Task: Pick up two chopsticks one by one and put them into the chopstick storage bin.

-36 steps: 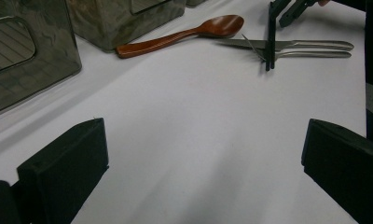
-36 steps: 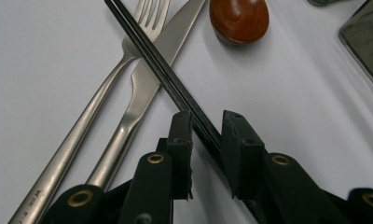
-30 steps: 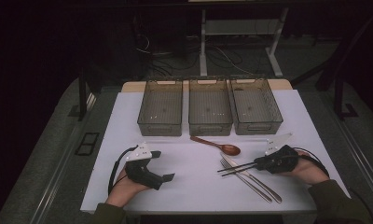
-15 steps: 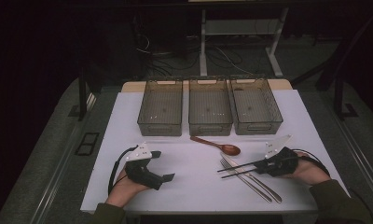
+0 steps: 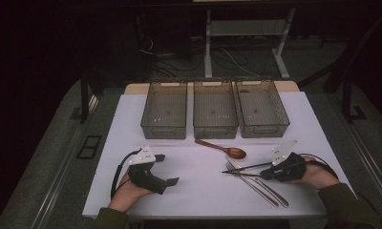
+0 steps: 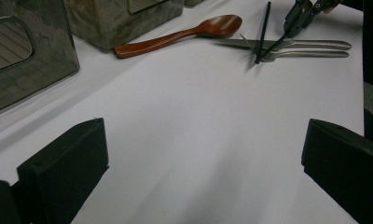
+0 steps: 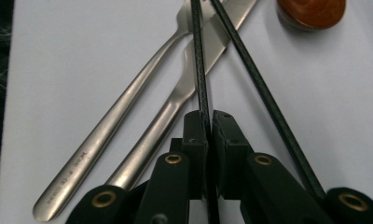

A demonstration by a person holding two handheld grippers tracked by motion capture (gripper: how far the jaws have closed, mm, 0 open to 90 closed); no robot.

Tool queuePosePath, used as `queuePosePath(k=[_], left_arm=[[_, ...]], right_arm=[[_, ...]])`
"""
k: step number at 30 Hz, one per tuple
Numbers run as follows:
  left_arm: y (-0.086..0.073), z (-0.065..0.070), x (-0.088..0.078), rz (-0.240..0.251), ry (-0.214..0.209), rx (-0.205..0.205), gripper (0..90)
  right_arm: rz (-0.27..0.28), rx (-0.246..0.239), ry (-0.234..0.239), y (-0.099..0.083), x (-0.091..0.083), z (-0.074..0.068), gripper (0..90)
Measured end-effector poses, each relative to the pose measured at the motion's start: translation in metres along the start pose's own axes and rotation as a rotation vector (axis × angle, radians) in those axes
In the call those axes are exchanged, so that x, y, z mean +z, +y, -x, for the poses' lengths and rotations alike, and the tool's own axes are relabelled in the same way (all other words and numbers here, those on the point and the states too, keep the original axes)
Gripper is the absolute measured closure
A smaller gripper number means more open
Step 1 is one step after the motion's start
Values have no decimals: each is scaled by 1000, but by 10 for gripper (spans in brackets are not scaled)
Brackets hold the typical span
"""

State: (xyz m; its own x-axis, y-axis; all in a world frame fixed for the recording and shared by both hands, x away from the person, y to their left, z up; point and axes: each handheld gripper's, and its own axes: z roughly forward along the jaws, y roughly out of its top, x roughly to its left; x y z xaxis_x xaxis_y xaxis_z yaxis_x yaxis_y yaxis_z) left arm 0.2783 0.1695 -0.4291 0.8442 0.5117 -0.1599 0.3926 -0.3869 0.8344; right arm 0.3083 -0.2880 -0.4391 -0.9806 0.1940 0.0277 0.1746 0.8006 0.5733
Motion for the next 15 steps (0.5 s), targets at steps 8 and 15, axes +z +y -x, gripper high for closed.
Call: queuePosePath(k=[8, 15], left_arm=[[0, 0, 0, 1, 0, 0, 0], [0, 0, 0, 1, -1, 1, 0]], right_arm=[[6, -21, 31, 0, 0, 0, 847], [38, 3, 46, 1, -7, -1, 848]])
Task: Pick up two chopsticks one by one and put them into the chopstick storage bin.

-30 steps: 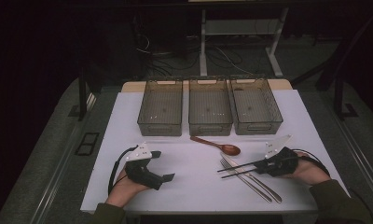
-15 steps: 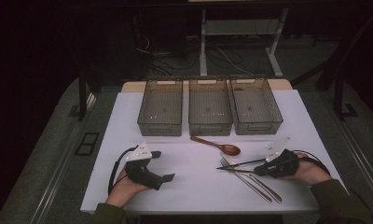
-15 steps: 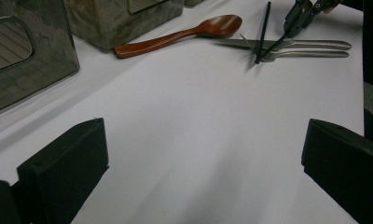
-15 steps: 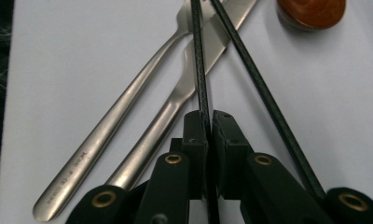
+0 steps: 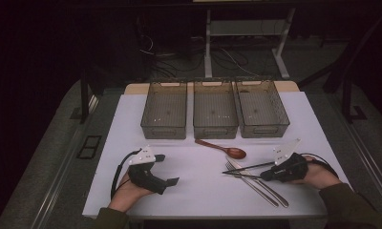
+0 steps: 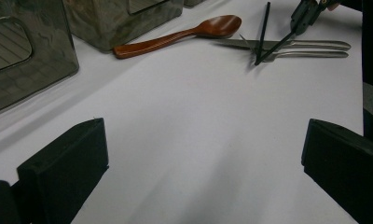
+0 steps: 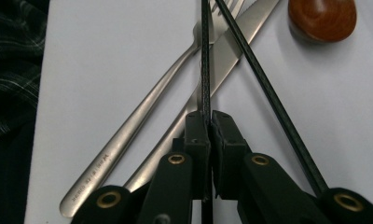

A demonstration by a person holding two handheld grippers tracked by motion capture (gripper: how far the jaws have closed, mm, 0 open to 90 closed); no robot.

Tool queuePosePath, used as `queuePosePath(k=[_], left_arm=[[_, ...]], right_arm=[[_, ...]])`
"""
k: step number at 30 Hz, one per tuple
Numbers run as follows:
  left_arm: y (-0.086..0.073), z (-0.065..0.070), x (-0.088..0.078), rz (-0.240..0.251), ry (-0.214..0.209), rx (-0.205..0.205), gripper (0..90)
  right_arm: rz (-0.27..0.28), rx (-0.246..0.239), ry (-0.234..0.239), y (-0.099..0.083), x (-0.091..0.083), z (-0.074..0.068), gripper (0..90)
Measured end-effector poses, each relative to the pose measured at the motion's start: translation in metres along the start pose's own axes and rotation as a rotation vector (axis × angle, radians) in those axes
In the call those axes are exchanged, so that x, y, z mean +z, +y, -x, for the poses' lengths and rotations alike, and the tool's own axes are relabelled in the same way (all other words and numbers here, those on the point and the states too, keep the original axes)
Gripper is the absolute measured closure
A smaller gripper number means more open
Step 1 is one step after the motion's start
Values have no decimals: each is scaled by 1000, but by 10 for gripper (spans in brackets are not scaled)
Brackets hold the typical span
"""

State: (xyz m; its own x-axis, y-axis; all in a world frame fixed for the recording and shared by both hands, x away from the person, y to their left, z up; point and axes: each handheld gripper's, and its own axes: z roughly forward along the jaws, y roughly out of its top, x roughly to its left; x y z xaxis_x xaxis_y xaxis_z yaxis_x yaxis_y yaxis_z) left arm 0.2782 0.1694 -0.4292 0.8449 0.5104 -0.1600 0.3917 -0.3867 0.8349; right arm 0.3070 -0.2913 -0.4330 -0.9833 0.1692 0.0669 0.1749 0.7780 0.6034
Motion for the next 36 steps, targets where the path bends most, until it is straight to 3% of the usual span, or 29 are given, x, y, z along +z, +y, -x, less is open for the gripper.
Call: queuePosePath(k=[12, 15, 26, 36], left_arm=[[-1, 0, 0, 5, 2, -1, 0], [-2, 0, 0, 5, 0, -6, 0], [-4, 0, 1, 7, 7, -1, 0], [-5, 0, 2, 3, 16, 1, 0]], right_arm=[[104, 46, 13, 1, -17, 1, 849], [144, 118, 12, 4, -20, 1, 849], [210, 260, -88, 19, -26, 8, 849], [245, 324, -165, 49, -25, 14, 849]])
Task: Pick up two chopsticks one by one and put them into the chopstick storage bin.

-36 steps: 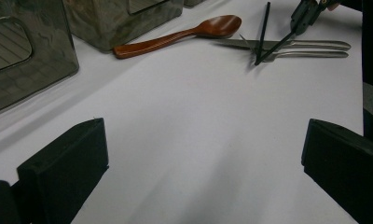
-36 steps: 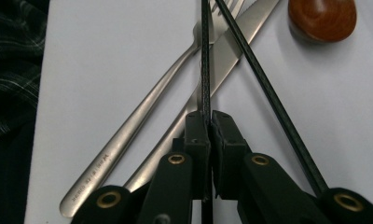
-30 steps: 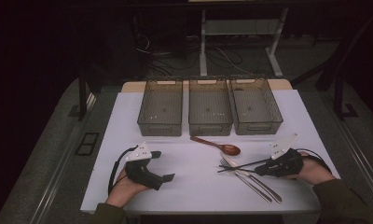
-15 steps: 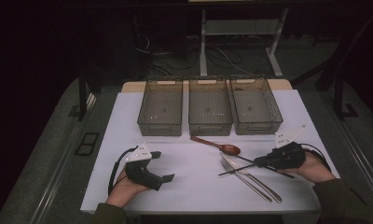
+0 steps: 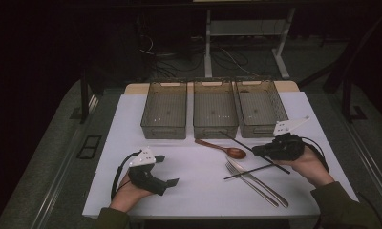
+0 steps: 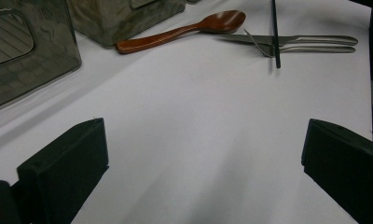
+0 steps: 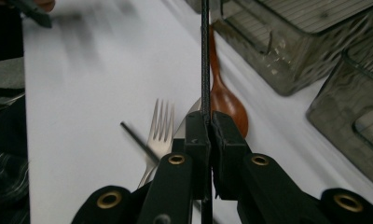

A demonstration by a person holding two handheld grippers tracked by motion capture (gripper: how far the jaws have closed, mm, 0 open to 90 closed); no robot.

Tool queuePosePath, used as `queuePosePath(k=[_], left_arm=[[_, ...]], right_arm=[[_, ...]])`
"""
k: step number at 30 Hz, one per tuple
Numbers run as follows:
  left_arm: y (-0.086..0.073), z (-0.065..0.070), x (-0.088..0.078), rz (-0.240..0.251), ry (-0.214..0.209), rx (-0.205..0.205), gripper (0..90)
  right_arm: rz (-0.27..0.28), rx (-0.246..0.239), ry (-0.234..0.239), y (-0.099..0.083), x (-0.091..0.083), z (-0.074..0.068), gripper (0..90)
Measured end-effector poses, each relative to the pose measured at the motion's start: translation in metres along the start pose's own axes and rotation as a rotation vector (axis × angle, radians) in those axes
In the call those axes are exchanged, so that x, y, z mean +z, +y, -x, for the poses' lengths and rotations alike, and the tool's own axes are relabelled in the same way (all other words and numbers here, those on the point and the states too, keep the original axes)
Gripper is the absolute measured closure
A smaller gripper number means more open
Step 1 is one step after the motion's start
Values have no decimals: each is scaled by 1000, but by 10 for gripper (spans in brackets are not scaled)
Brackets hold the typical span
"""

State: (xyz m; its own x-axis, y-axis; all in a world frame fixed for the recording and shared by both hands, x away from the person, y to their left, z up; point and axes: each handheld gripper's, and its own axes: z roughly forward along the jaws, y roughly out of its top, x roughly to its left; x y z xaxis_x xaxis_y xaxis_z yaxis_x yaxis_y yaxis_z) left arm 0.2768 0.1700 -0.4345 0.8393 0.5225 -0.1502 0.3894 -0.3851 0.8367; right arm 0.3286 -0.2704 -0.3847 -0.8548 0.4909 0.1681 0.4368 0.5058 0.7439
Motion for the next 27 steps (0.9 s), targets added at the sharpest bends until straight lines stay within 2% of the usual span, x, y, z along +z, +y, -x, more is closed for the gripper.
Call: queuePosePath(k=[5, 9, 20, 23, 27], left_arm=[[-1, 1, 0, -1, -2, 0, 0], [-1, 1, 0, 3, 2, 1, 0], [1, 0, 0, 14, 15, -6, 0], [2, -1, -1, 19, 15, -10, 0], [2, -1, 0, 24, 14, -10, 0]], right_arm=[[16, 47, -26, 12, 8, 3, 849], [21, 64, -49, 24, 13, 3, 849], [41, 96, -88, 60, 31, 1, 849], [40, 112, -102, 73, 39, 1, 848], [15, 105, -119, 92, 51, 1, 849]])
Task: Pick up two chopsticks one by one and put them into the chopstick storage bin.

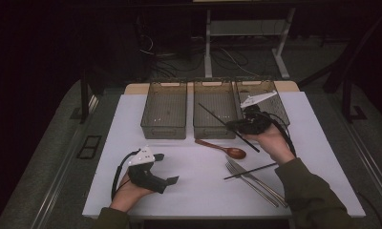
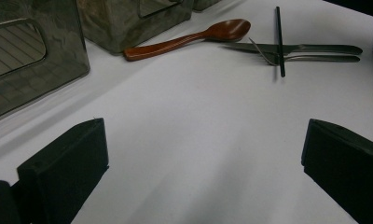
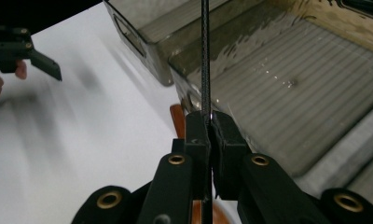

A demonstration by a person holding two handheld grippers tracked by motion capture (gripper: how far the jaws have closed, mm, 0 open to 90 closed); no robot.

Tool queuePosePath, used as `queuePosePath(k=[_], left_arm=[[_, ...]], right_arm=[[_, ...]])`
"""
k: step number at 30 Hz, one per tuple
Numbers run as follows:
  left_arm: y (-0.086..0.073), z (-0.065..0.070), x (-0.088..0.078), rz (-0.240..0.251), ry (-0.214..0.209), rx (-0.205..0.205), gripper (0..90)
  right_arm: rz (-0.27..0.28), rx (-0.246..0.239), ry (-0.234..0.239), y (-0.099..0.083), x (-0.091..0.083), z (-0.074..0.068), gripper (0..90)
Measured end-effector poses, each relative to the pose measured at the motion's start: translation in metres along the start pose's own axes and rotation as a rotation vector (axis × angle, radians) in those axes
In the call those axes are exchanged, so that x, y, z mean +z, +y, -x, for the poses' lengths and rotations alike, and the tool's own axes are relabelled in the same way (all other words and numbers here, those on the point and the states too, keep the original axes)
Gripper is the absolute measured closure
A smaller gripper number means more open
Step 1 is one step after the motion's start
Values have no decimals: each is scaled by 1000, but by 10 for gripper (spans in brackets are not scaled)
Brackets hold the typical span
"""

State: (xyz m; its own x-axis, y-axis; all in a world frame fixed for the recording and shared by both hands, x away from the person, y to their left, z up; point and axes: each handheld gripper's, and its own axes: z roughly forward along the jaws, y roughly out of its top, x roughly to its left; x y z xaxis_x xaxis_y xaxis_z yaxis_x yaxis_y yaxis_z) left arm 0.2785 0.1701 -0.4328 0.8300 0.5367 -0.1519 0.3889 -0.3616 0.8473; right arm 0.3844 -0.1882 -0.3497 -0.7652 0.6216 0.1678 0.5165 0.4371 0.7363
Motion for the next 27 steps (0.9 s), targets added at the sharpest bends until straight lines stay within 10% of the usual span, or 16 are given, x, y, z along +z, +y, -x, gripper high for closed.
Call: queuePosePath(k=[27], left_arm=[[2, 4, 1, -3, -3, 21, 0]], right_arm=[[-77, 30, -12, 100, 90, -13, 848]])
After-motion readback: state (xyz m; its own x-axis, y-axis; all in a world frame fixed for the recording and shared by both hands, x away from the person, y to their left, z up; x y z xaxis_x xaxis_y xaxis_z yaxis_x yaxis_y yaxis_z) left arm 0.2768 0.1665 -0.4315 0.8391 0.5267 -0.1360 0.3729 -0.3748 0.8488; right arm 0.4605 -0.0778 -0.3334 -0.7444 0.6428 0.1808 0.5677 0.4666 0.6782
